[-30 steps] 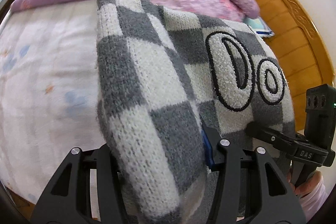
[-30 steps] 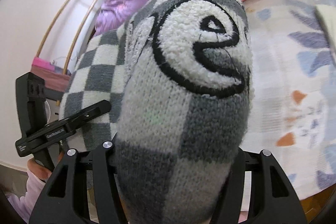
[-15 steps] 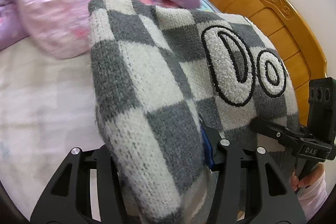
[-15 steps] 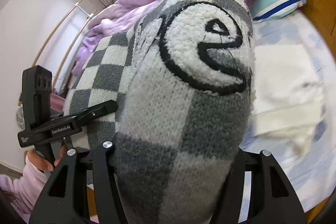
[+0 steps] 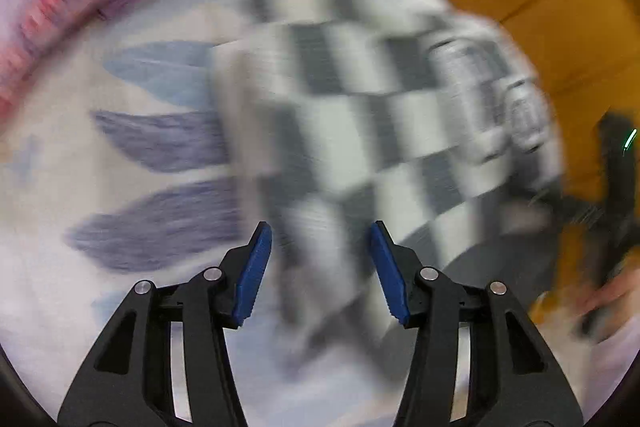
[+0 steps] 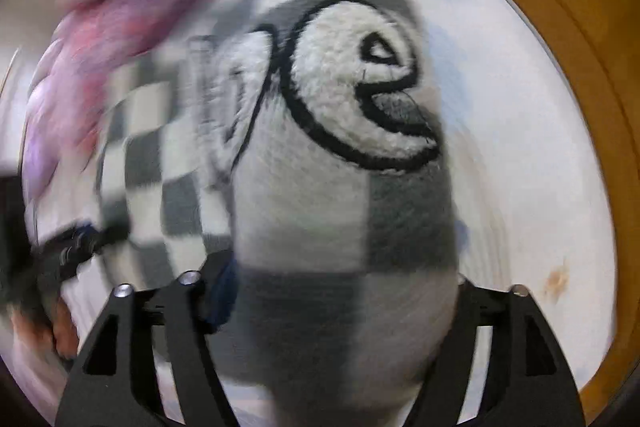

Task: Fold large clothes
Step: 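Carry the bundle toward the headboard and lower it onto the sheet, then open both grippers and pull them back from the placed bundle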

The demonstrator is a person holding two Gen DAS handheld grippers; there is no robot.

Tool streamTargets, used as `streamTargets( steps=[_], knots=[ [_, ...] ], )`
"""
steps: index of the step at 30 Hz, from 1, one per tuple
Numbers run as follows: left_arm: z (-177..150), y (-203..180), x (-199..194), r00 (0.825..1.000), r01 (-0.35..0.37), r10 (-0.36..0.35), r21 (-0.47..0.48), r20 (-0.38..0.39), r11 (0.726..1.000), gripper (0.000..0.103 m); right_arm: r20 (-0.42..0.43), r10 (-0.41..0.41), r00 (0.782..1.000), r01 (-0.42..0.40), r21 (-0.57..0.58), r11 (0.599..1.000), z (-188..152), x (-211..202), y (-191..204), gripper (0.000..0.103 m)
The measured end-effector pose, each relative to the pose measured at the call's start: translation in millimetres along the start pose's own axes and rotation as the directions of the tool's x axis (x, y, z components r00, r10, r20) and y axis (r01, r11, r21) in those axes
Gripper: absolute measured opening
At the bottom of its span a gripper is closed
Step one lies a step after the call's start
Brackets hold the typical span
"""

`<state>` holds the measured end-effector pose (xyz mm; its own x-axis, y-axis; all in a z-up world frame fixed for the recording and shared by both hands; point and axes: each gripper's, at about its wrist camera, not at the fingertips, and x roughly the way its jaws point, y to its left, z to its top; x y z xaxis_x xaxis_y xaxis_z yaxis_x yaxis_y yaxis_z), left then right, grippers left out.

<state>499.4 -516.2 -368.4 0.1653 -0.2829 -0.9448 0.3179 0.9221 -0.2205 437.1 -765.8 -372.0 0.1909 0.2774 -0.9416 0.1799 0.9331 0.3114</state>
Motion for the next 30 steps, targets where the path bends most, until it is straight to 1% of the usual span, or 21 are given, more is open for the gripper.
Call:
streamTargets(
  steps=[1, 2, 3, 5, 6, 7, 8, 9, 10, 11, 12, 14, 16, 17, 19, 21, 23, 24, 25, 27, 30],
  knots=[
    [-5, 3, -6, 0.999, -0.041, 0.04, 0.039, 0.028, 0.998, 0.072, 0.017, 0.028, 0.999, -0.028, 0.017, 0.999, -4, -2, -4, 0.073],
    [-10, 8, -12, 0.995, -0.088, 0.086, 0.051, 0.042, 0.995, 0.075, 0.037, 0.042, 0.998, -0.042, 0.015, 0.999, -8, -7, -3, 0.074],
    [-13, 14, -18, 0.99, -0.137, 0.134, 0.05, 0.047, 0.989, 0.075, 0.054, 0.012, 0.998, -0.012, 0.002, 1.0, -11, -14, 3, 0.076],
    [-16, 24, -29, 0.985, -0.167, 0.165, 0.049, 0.047, 0.985, 0.074, 0.123, -0.149, 0.981, 0.154, -0.024, 0.988, -17, -39, 19, 0.08],
    [-14, 32, -34, 0.986, -0.164, 0.162, 0.044, 0.05, 0.985, 0.074, 0.173, -0.221, 0.96, 0.229, -0.027, 0.973, -18, -53, 24, 0.081],
    [-14, 33, -41, 0.986, -0.155, 0.153, 0.036, 0.061, 0.987, 0.073, 0.253, -0.305, 0.918, 0.314, 0.003, 0.949, -23, -76, 28, 0.081],
    [-12, 29, -47, 0.989, -0.123, 0.12, 0.029, 0.081, 0.992, 0.071, 0.303, -0.324, 0.896, 0.327, 0.044, 0.944, -25, -91, 15, 0.081],
    [-11, 25, -50, 0.991, -0.086, 0.082, 0.032, 0.101, 0.996, 0.069, 0.354, -0.269, 0.896, 0.264, 0.063, 0.963, -31, -106, 13, 0.079],
    [-10, 16, -52, 0.992, -0.042, 0.037, 0.043, 0.122, 0.998, 0.063, 0.374, -0.147, 0.916, 0.152, 0.015, 0.988, -35, -112, 14, 0.063],
    [-8, 5, -52, 0.991, -0.009, 0.001, 0.057, 0.136, 0.998, 0.055, 0.358, -0.098, 0.928, 0.117, -0.033, 0.993, -37, -110, 13, 0.051],
    [-6, 1, -50, 0.99, 0.002, -0.012, 0.075, 0.142, 0.997, 0.051, 0.311, -0.129, 0.942, 0.161, -0.079, 0.984, -38, -97, 21, 0.04],
    [-10, -24, -21, 0.993, -0.004, -0.012, 0.132, 0.114, 0.991, 0.041, 0.208, -0.212, 0.955, 0.234, -0.092, 0.968, -34, -54, 29, 0.04],
    [-17, -29, 24, 0.997, -0.074, 0.072, 0.123, 0.017, 0.99, 0.041, 0.189, -0.294, 0.937, 0.308, -0.049, 0.95, -32, -20, 23, 0.042],
    [-21, -24, 38, 0.999, -0.038, 0.039, 0.093, -0.003, 0.995, 0.042, 0.157, -0.336, 0.928, 0.343, -0.019, 0.939, -32, -4, 18, 0.042],
    [-22, -13, 36, 1.0, 0.001, -0.001, 0.015, -0.008, 1.0, 0.049, 0.131, -0.323, 0.937, 0.316, 0.071, 0.946, -33, -2, 8, 0.043],
    [-21, -5, 22, 0.999, -0.035, 0.034, -0.044, -0.026, 0.998, 0.056, 0.131, -0.269, 0.954, 0.25, 0.149, 0.957, -37, -18, 5, 0.044],
    [-21, 0, 6, 0.999, -0.042, 0.04, -0.057, -0.027, 0.997, 0.056, 0.121, -0.246, 0.962, 0.227, 0.15, 0.962, -46, -36, 15, 0.045],
    [-22, 4, -5, 0.999, -0.04, 0.039, -0.059, -0.029, 0.997, 0.065, 0.118, -0.239, 0.964, 0.222, 0.144, 0.964, -53, -45, 23, 0.05],
    [-23, 6, -18, 0.998, -0.057, 0.055, -0.057, -0.021, 0.997, 0.075, 0.125, -0.225, 0.966, 0.207, 0.143, 0.968, -62, -57, 32, 0.063],
    [-27, 10, -48, 0.996, -0.09, 0.091, -0.039, 0.019, 0.995, 0.077, 0.163, -0.192, 0.968, 0.17, 0.143, 0.975, -83, -84, 26, 0.08],
    [-40, 19, -97, 0.992, -0.12, 0.122, -0.028, 0.044, 0.992, 0.083, 0.245, -0.156, 0.957, 0.136, 0.098, 0.986, -108, -127, 71, 0.092]
  ],
)
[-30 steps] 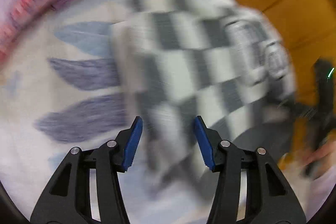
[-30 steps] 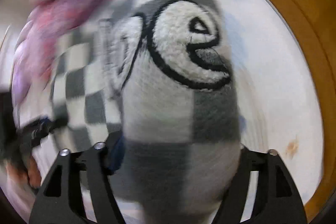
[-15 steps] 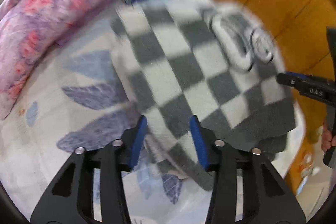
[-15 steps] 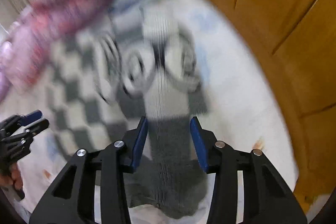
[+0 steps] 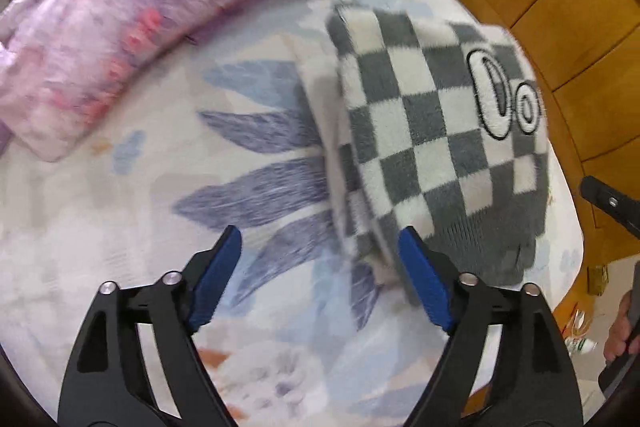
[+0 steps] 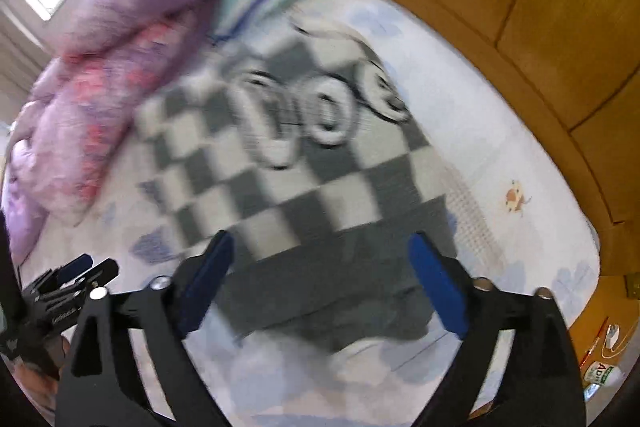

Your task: Fold large clothes

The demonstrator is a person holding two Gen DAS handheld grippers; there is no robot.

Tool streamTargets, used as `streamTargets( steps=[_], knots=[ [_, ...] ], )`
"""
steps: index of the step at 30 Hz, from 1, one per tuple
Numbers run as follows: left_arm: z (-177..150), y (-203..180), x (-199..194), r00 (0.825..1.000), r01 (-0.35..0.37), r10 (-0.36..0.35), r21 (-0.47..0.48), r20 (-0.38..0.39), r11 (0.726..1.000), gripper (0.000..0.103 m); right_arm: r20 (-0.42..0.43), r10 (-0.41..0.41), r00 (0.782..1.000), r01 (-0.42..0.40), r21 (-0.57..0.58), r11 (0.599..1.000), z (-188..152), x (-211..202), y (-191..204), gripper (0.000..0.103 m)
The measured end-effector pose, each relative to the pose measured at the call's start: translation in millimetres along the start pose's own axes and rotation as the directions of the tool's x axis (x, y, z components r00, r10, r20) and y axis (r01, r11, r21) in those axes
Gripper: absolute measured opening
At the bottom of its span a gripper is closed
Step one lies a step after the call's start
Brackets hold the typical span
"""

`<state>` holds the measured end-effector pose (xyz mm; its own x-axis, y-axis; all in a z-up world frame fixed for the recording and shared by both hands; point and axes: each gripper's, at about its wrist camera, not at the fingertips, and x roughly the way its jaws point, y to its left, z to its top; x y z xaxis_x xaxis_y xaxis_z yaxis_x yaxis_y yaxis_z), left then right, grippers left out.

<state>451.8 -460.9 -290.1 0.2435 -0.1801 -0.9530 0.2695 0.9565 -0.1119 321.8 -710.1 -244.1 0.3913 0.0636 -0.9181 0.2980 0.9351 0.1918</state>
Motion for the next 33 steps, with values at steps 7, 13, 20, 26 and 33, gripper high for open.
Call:
streamTargets(
  steps=[7, 13, 20, 26, 33],
  knots=[
    [-43, 35, -132, 0.991, 0.0, 0.005, -0.035, 0.132, 0.999, 0.089, 0.178, 0.063, 0.982, -0.051, -0.07, 0.996, -20, -100, 121, 0.095],
    [-93, 66, -248, 0.961, 0.003, 0.012, -0.052, 0.277, 0.999, 0.093, 0.304, 0.086, 0.949, -0.046, -0.138, 0.989, -74, -180, 183, 0.095],
    [-174, 93, -340, 0.913, -0.015, 0.036, -0.054, 0.406, 0.998, 0.094, 0.34, 0.127, 0.932, -0.068, -0.182, 0.981, -139, -231, 233, 0.095],
    [-235, 115, -377, 0.897, -0.048, 0.077, -0.078, 0.436, 0.996, 0.094, 0.395, 0.098, 0.913, 0.009, -0.262, 0.965, -192, -251, 258, 0.095],
    [-275, 124, -375, 0.916, -0.066, 0.085, -0.06, 0.393, 0.996, 0.094, 0.376, 0.095, 0.922, 0.021, -0.292, 0.956, -231, -254, 271, 0.095]
  ],
)
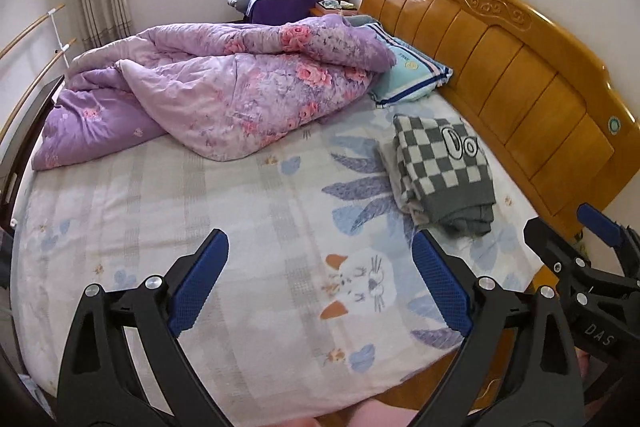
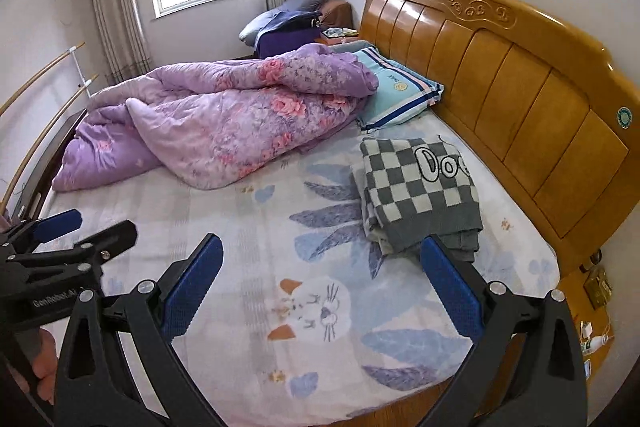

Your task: Fold large clothes

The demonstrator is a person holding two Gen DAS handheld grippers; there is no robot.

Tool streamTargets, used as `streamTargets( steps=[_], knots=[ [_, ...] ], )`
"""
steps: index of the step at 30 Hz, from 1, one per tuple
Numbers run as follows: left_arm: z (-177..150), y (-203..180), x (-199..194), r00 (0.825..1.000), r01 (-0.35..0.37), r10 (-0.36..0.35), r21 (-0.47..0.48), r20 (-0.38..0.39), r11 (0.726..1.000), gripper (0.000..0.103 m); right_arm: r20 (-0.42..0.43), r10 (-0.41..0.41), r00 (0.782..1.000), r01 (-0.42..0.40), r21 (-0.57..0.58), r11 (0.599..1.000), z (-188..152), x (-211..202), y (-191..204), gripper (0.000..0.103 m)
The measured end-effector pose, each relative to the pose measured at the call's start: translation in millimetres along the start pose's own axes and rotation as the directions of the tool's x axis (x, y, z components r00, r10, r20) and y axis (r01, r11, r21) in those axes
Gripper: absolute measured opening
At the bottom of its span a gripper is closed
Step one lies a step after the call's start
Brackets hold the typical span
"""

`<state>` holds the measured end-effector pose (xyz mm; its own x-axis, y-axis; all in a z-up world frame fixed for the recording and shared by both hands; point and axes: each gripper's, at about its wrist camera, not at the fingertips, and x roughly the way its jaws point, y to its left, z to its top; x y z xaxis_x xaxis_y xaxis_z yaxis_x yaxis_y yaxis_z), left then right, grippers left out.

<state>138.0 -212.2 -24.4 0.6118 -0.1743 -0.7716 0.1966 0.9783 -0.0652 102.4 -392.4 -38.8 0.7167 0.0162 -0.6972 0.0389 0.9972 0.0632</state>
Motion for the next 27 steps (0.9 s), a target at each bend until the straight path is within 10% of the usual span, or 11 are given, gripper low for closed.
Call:
streamTargets(
  steps=[27],
  knots=[
    [-12, 16, 11, 1.0, -0.029, 0.029, 0.02, -0.009, 0.999, 0.093, -0.058, 0.014, 0.998, -0.011, 0.051, 0.999, -7, 17, 24, 0.095]
  ],
)
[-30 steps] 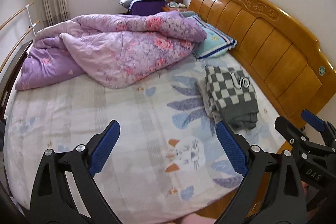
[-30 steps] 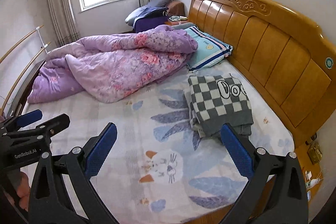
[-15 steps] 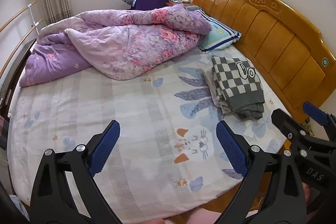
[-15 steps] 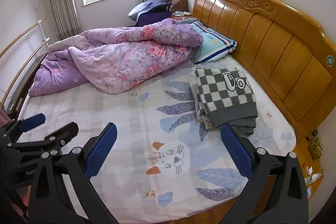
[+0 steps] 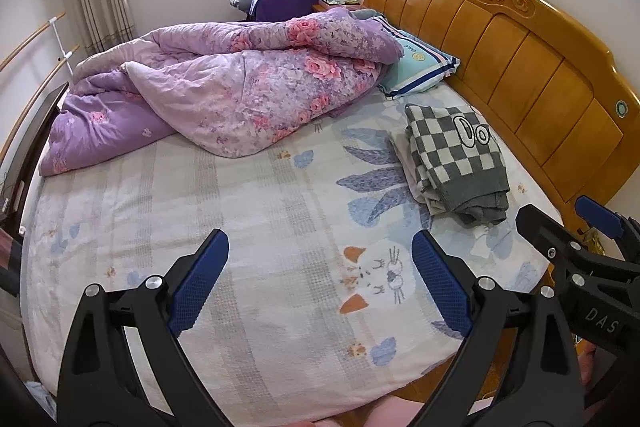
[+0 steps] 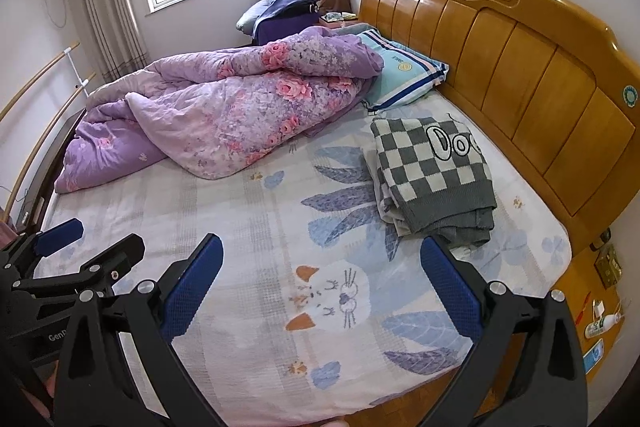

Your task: Fold large clothes

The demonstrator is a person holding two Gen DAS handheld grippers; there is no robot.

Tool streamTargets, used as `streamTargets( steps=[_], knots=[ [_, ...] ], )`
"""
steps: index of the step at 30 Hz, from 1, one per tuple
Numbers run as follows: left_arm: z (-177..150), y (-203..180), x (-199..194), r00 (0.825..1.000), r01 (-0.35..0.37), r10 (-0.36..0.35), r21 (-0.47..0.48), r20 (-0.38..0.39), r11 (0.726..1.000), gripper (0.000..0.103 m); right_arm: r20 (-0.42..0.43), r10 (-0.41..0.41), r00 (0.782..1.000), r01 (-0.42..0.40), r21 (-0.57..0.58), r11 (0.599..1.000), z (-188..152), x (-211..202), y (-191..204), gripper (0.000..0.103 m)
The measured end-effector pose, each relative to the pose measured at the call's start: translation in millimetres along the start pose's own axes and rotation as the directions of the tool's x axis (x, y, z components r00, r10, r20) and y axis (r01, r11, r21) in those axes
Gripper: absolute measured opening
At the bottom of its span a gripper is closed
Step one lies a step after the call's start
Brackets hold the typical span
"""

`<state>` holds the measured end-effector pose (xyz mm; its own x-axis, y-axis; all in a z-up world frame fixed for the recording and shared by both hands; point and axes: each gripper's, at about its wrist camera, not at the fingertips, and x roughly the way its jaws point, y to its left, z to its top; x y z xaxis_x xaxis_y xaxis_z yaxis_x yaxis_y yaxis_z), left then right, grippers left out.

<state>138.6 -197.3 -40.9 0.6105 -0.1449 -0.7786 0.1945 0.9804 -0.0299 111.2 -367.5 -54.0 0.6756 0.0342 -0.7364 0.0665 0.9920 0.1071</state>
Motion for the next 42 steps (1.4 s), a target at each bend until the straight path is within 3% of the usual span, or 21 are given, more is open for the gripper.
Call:
streamTargets(
  steps=[42],
  knots=[
    [-11, -2, -7, 1.0, -0.007, 0.007, 0.015, 0.002, 1.0, 0.093, -0.005, -0.015, 1.0, 0.015, -0.009, 1.0, -10, -13, 4, 0.096]
  ],
)
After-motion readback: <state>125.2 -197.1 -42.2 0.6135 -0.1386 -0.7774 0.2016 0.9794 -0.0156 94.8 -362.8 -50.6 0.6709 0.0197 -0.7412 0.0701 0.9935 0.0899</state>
